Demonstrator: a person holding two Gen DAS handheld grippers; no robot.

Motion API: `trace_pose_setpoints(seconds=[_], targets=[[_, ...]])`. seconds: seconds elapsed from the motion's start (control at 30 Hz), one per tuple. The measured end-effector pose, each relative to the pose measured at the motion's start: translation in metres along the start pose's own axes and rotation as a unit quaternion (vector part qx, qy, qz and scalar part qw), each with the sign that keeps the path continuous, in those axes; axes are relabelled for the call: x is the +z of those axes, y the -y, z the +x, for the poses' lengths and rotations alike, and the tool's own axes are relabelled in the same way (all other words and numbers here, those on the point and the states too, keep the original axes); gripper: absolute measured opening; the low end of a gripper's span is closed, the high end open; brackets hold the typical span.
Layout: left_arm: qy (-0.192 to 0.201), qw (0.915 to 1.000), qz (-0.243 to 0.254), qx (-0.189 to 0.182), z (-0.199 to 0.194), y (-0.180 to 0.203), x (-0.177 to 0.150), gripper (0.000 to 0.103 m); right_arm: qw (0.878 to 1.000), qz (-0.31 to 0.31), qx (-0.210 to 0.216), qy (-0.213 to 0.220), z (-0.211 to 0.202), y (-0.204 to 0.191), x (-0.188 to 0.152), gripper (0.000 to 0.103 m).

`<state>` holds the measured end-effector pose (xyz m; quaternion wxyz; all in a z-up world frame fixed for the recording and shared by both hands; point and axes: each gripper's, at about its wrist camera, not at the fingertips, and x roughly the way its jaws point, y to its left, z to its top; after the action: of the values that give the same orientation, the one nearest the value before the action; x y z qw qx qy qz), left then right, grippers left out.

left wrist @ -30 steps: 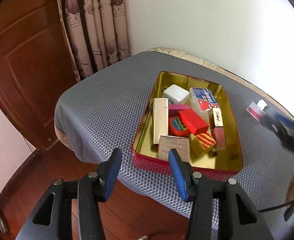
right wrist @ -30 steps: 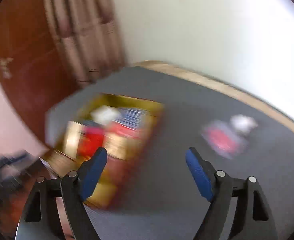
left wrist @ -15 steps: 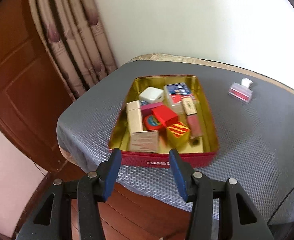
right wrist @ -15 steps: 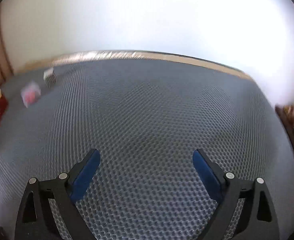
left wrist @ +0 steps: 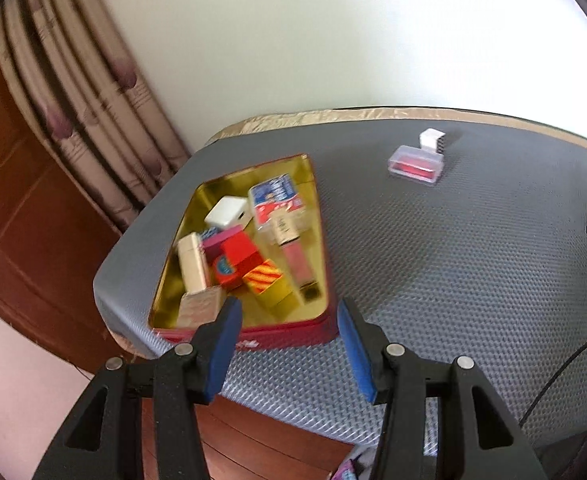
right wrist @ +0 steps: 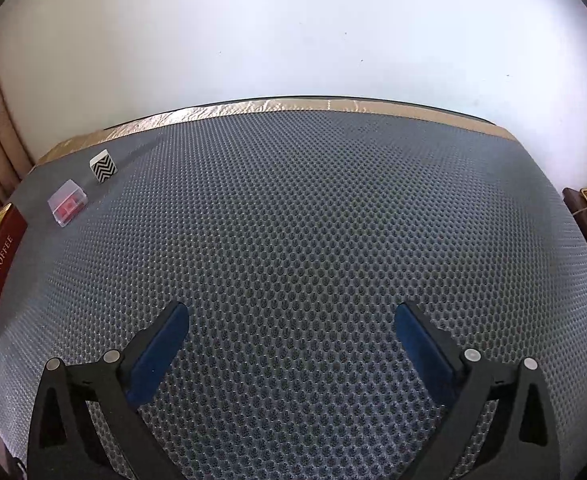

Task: Organize rigid objects
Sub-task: 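Move the left tool to the clear pink-lidded box and close on it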

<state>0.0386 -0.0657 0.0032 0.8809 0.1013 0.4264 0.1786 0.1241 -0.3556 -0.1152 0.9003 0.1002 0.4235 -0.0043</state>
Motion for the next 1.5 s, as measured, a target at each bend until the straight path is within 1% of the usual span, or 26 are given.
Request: trace_pose_setpoints(seconds=[0.13,0.3,0.4,0.43,0.5,0.53,0.57,0.6,0.67,0.73,0.83,0.9,0.93,0.97,1.03,1.1,1.13,1.2,1.27,1.33,1.5], targets=[[-0.002,0.9999,0.01,-0.005,0.004,0.015,0.011,0.051,1.0,-0.003,0.002,-0.005,0.003,-0.005,0.001,0.102],[-0.006,0.9997,0.019,-0.012,0.011,0.035,0.027,0.051,1.0,0.001,0.008,0.0,0.002,-0.004,0.0,0.102],[-0.025,0.999,0.01,-0.036,0.024,0.045,0.04,0.052,1.0,0.003,0.011,0.003,-0.002,-0.001,-0.001,0.102],[-0.041,0.9976,-0.001,-0.056,0.033,0.047,0.047,0.052,1.0,0.004,0.013,0.004,-0.003,0.0,-0.001,0.102],[-0.065,0.9945,-0.018,-0.08,0.047,0.05,0.058,0.052,1.0,0.006,0.016,0.008,-0.007,0.004,-0.003,0.102],[-0.083,0.991,-0.033,-0.1,0.058,0.051,0.067,0.052,1.0,0.006,0.018,0.01,-0.008,0.004,-0.003,0.102],[-0.093,0.9884,-0.042,-0.112,0.065,0.052,0.072,0.052,1.0,0.008,0.02,0.011,-0.009,0.005,-0.003,0.102],[-0.108,0.984,-0.06,-0.128,0.075,0.052,0.081,0.052,1.0,0.009,0.022,0.013,-0.01,0.005,-0.003,0.102],[-0.125,0.9757,-0.089,-0.156,0.094,0.053,0.097,0.052,0.999,0.011,0.027,0.017,-0.011,0.007,-0.003,0.102],[-0.142,0.9675,-0.118,-0.173,0.112,0.053,0.112,0.052,0.999,0.012,0.031,0.021,-0.013,0.007,-0.003,0.102],[-0.165,0.9497,-0.169,-0.206,0.141,0.054,0.133,0.052,0.999,0.014,0.041,0.026,-0.017,0.01,-0.004,0.102],[-0.189,0.9408,-0.188,-0.209,0.16,0.057,0.142,0.052,0.998,0.016,0.048,0.03,-0.018,0.01,-0.005,0.102],[-0.204,0.9318,-0.211,-0.213,0.172,0.057,0.145,0.052,0.998,0.016,0.052,0.032,-0.019,0.01,-0.005,0.102],[-0.212,0.9256,-0.228,-0.215,0.179,0.057,0.147,0.052,0.998,0.016,0.055,0.034,-0.02,0.011,-0.005,0.102],[-0.229,0.9172,-0.252,-0.207,0.193,0.058,0.149,0.052,0.997,0.017,0.06,0.036,-0.021,0.011,-0.005,0.102],[-0.241,0.9061,-0.272,-0.216,0.204,0.059,0.152,0.052,0.997,0.017,0.064,0.04,-0.023,0.011,-0.005,0.102],[-0.243,0.9023,-0.28,-0.22,0.208,0.06,0.155,0.052,0.997,0.016,0.067,0.042,-0.024,0.011,-0.006,0.102],[-0.247,0.8983,-0.286,-0.224,0.215,0.061,0.16,0.052,0.996,0.016,0.07,0.044,-0.026,0.011,-0.006,0.102],[-0.256,0.887,-0.301,-0.239,0.222,0.063,0.163,0.052,0.996,0.015,0.073,0.047,-0.026,0.011,-0.006,0.102],[-0.26,0.8818,-0.307,-0.246,0.228,0.065,0.166,0.052,0.996,0.016,0.075,0.048,-0.027,0.011,-0.006,0.102],[-0.267,0.8759,-0.32,-0.243,0.238,0.072,0.173,0.053,0.995,0.016,0.079,0.052,-0.03,0.013,-0.008,0.102]])
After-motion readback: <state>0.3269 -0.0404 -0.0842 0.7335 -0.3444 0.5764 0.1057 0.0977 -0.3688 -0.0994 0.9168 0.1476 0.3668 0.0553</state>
